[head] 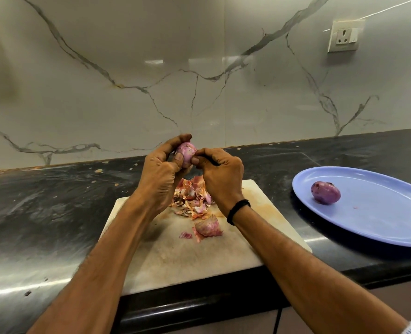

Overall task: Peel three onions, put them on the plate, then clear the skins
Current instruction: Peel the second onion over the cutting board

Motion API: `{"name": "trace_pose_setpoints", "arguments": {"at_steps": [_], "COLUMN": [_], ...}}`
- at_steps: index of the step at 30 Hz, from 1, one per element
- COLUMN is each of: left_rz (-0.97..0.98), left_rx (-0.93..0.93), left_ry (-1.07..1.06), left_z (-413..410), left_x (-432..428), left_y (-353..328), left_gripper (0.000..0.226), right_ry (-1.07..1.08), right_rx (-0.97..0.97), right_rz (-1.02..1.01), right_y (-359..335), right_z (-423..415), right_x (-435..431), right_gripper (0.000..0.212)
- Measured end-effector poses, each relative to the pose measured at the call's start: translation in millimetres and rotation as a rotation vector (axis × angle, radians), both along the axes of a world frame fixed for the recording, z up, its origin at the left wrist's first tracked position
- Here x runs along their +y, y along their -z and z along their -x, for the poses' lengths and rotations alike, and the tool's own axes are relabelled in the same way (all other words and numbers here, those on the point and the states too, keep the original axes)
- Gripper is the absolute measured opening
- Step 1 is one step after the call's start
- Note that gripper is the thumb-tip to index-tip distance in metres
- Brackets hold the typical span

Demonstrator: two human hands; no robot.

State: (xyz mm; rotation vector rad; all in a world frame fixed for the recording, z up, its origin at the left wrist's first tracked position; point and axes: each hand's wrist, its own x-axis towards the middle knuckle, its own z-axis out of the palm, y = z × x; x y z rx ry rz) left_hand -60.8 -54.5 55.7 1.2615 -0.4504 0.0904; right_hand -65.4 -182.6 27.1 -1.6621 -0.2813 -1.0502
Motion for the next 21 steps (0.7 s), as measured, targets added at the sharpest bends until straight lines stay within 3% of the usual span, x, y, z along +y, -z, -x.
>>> {"name": "trace_pose_setpoints", "arguments": {"at_steps": [11, 21], "left_rz": [-0.049, 0.022], "left_rx": [0.006, 0.073], "left_ry": [0.007, -0.020], "left_z": [1.8, -1.5], "left_x": [1.9, -5.6], "left_y": [-0.9, 2.2], "left_gripper": [0.043, 0.038], "right_ry": [-0.075, 0.088], "right_rx": [0.089, 0.024], "right_rz": [0.079, 0.136], "right_y": [0.6, 4.2], "right_z": [-3.0, -5.6], "right_x": [-8.8, -2.9], "right_gripper": [0.014, 0.004]}}
